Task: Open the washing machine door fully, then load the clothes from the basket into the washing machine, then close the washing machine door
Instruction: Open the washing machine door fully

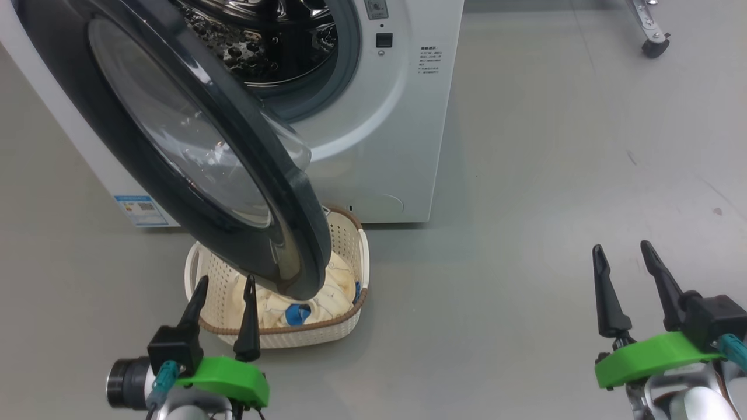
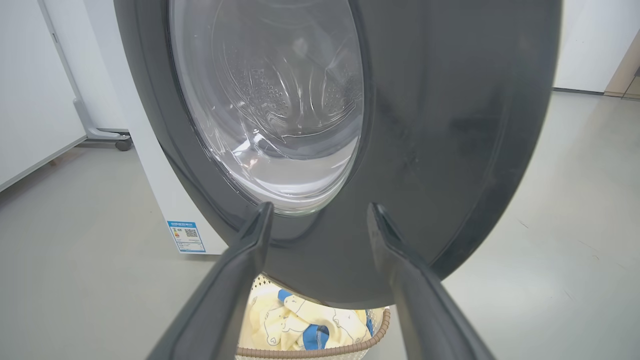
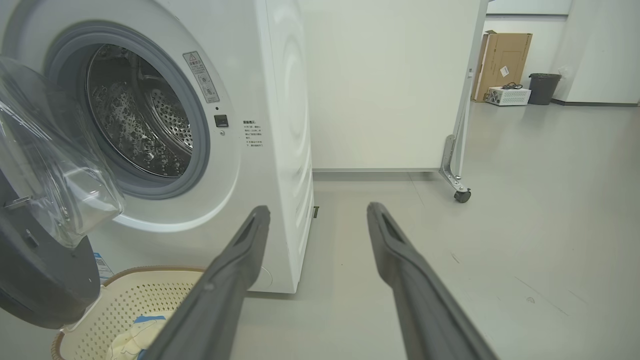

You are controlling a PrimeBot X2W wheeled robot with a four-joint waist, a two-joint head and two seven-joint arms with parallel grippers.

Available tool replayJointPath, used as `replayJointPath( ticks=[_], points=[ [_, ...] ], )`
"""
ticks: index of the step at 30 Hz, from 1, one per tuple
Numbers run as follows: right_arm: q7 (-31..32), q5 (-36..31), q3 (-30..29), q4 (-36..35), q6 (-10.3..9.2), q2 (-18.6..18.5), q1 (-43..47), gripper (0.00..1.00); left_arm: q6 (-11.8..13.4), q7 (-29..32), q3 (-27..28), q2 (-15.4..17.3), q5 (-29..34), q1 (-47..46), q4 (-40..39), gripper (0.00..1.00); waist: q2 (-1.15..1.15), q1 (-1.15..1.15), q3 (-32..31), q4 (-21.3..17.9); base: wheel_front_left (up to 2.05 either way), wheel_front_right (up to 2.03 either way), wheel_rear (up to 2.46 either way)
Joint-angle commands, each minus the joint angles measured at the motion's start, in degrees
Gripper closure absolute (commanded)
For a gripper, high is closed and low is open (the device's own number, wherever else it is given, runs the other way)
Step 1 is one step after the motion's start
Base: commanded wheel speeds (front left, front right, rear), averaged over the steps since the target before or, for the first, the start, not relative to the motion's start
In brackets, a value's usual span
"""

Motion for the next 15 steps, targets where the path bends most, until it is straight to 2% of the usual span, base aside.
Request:
replayJointPath(
  ticks=[1, 14, 15],
  points=[
    [0.0, -0.1, 1.0, -2.3, -0.16, -0.4, -1.4, 0.00, 0.1, -0.6, 1.8, 0.9, -0.3, -1.6, -1.5, 0.00, 0.00, 0.00, 0.1, 0.1, 0.00, 0.00, 0.00],
    [0.1, 0.1, 1.1, -2.3, -0.16, -0.4, -1.5, 0.00, 0.2, -0.6, 2.1, 0.9, -0.5, -2.2, -1.5, 0.00, 0.00, 0.00, 0.4, 0.2, 0.00, 0.00, 0.00],
    [0.1, 0.1, 1.2, -2.3, -0.16, -0.4, -1.4, 0.00, 0.3, -0.6, 2.2, 0.9, -0.5, -2.3, -1.6, 0.08, 0.00, 0.00, 0.4, 0.2, 0.00, 0.00, 0.00]
  ],
)
